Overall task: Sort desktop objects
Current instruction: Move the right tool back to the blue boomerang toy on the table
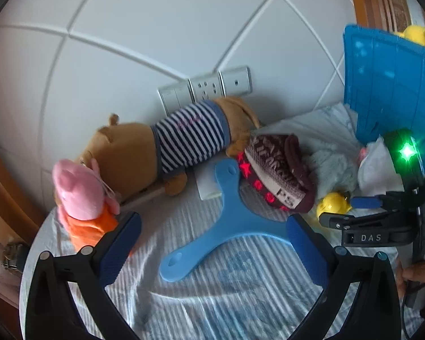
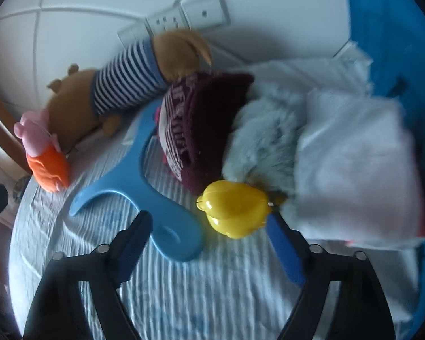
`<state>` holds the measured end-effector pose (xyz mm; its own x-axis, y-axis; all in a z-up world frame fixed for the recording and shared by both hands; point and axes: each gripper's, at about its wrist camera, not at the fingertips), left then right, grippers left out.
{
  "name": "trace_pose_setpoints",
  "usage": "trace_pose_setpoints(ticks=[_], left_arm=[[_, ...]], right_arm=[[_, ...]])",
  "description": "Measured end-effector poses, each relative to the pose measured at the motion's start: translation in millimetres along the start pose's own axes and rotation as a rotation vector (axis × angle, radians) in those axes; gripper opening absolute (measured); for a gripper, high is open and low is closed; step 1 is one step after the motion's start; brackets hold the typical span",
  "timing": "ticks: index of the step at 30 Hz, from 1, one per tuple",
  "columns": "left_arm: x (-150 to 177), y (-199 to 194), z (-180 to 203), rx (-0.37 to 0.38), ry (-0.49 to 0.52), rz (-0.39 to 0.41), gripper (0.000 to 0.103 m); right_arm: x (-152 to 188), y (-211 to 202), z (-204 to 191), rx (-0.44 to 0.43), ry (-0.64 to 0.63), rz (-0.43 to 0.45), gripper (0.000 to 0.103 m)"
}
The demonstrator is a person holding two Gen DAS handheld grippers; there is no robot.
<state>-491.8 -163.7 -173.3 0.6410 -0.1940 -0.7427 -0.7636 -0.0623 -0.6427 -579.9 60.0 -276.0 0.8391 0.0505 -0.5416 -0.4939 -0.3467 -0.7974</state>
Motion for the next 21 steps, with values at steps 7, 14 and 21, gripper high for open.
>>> trace_pose_setpoints(ticks=[7, 14, 21], left_arm=[[-4, 61, -1, 0.098, 0.014, -0.073, 0.103], [-8, 125, 0, 0.159, 0.099, -0.181, 0.103], [23, 145, -1, 0.224, 0.219, -0.261, 0.103]], right_arm=[[-4, 25, -5, 0.099, -0.077, -0.014, 0.084], [-13, 43, -6, 0.185, -0.138, -0.06, 0.087], [-5, 6, -15, 0.045, -0.146, 0.017, 0.102]])
Point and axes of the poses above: each gripper's, at about its wrist camera, not at the fingertips, and y roughly the way its jaws point, z to its right, x to its underside, and after that the axes turned 1 degree about -x, right-handed
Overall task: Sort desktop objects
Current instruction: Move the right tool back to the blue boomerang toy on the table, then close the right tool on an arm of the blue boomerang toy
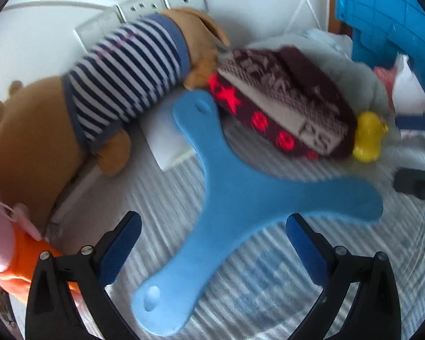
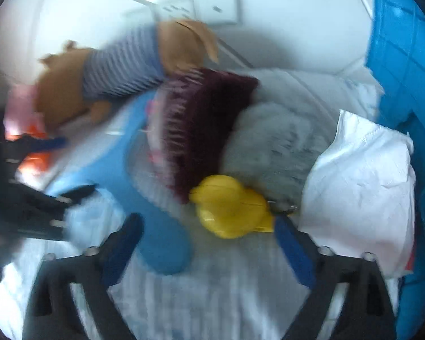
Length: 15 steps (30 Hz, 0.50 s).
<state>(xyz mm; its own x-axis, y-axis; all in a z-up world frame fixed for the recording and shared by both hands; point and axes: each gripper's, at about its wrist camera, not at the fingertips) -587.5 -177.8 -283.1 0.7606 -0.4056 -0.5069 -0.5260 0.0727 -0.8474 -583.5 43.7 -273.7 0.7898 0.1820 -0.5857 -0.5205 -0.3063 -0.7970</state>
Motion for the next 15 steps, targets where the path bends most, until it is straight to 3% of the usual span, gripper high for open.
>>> trace_pose_setpoints(ticks=[6, 9, 15], left_arm=[[14, 18, -10, 0.067, 0.024, -0.05, 0.103], [18, 21, -23, 0.115, 0.002, -0.053, 0.103], [25, 24, -38, 0.181, -0.002, -0.047, 0.103]], right_arm=[[-14, 32, -43, -0.118, -0.257, -0.073, 0.103], [-19, 61, -52, -0.177, -0.319, -0.183, 0.103], [-22, 76, -61, -0.136, -0.415, -0.208, 0.103]])
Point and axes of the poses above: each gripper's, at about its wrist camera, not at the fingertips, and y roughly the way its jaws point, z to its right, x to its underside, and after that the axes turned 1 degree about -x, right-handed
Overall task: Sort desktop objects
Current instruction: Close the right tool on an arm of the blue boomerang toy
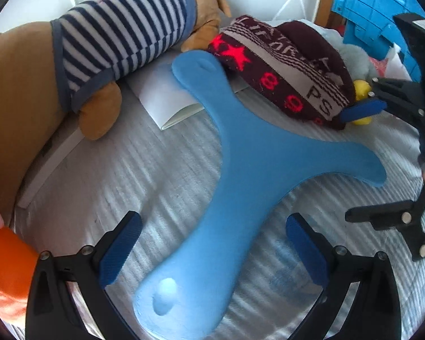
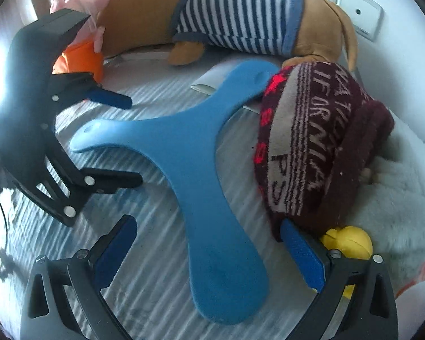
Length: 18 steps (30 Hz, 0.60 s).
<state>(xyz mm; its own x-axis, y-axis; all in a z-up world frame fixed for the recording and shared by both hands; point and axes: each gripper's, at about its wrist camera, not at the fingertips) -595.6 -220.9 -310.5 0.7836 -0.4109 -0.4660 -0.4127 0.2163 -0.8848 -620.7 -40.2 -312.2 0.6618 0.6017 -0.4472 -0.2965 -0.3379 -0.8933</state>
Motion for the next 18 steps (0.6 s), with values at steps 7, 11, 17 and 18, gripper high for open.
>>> trace_pose_setpoints(ticks=[7, 11, 17, 18], left_arm=[[1, -1, 2, 0.027, 0.04, 0.007, 0.103], [-5, 2, 9, 0.039, 0.067, -0.004, 0.103], [-5, 2, 8, 0.056, 0.105, -0.006, 0.103], [-6, 2, 8, 0.056, 0.105, -0.009, 0.103]], right_arm=[[8, 10, -24, 0.024, -0.114, -0.054, 0.098], [3, 8, -6, 0.023, -0.036, -0.034, 0.087], [2, -1, 16, 0.042, 0.023, -0.012, 0.044], [2, -2, 18, 0.041, 0.02, -0.013, 0.043]])
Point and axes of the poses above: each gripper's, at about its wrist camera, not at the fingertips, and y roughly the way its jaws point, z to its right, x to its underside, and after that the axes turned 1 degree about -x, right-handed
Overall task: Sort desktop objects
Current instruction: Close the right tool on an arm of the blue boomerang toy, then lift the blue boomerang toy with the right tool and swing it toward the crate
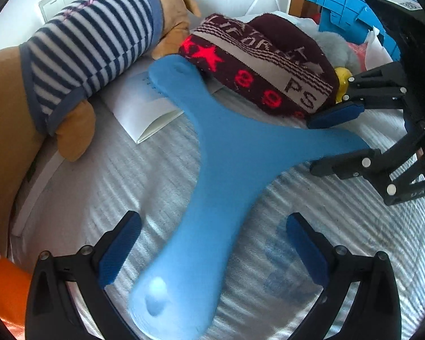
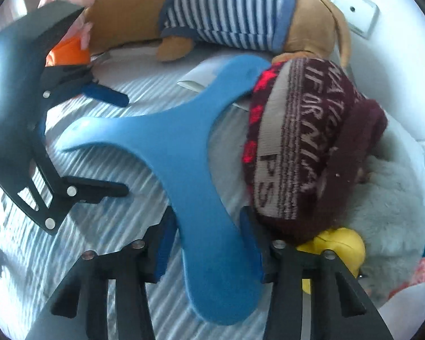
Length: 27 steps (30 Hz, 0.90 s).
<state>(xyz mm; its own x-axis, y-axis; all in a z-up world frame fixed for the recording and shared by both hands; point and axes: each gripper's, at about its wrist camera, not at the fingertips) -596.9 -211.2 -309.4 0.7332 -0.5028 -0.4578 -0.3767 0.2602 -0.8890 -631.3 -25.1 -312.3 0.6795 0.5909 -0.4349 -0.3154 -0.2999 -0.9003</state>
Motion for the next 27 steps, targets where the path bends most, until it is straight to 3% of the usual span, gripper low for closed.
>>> trace_pose_setpoints(ticks=[6, 8, 10, 16, 20, 27], left_arm=[[-3, -1, -1, -0.013, -0.025, -0.035, 0.103], [-5, -5, 1, -0.014, -0.024, -0.033, 0.088], [-7, -11, -1, -0.035, -0.031, -0.014, 0.047], [-9, -11, -8, 0.007, -0.028, -0.029, 0.046], [-9, -14, -1, 0.0, 0.012, -0.066, 0.046], [9, -31, 14, -0.009, 0.003, -0.063, 0.043]], right_arm=[[1, -2, 5, 0.004, -0.027, -0.004, 0.041], [2, -3, 6, 0.012, -0.033, -0.002, 0.04], [8, -9, -2, 0.025, -0.039, 0.001, 0.038], [22, -16, -4, 0.029, -0.021, -0.003, 0.037], [27, -20, -4, 0.043, -0.021, -0.013, 0.037], [49, -36, -19, 0.074, -0.031, 0.009, 0.037]])
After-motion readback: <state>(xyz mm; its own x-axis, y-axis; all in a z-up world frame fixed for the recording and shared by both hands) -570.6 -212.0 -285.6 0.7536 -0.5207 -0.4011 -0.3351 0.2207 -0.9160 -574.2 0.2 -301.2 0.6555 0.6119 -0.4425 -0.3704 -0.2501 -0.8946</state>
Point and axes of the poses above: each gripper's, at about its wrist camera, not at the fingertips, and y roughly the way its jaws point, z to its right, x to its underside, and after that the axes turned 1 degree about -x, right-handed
